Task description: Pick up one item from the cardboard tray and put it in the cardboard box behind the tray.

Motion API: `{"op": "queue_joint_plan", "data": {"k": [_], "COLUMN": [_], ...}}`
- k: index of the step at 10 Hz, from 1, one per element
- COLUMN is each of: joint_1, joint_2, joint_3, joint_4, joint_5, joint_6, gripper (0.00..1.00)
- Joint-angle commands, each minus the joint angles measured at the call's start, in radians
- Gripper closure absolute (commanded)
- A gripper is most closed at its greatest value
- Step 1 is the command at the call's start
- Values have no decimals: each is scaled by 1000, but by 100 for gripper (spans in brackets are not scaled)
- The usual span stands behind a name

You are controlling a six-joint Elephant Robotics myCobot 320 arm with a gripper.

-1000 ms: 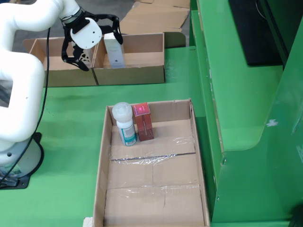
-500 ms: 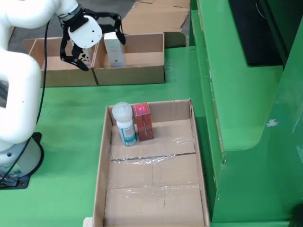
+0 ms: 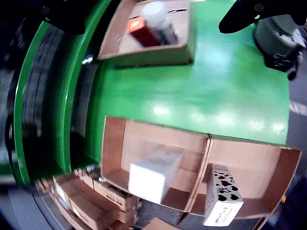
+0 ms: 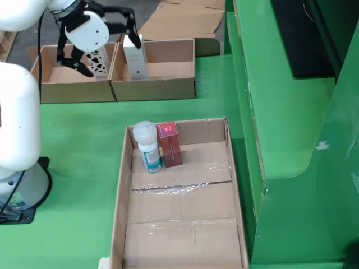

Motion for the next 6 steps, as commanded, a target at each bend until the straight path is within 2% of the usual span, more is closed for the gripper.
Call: {"op": "queue_joint_plan", "data": {"k": [1, 2, 4, 5, 6], "joint_1": [-295, -295, -434, -434, -568], "joint_2": [263, 263, 307, 307, 316], "joint_3": [23, 23, 23, 23, 23], "joint_4": [-512, -512, -703, -703, -856], "joint_5": [284, 284, 379, 379, 444], "joint_6": [213, 213, 278, 278, 290], "gripper": [0, 0, 0, 0, 0]}}
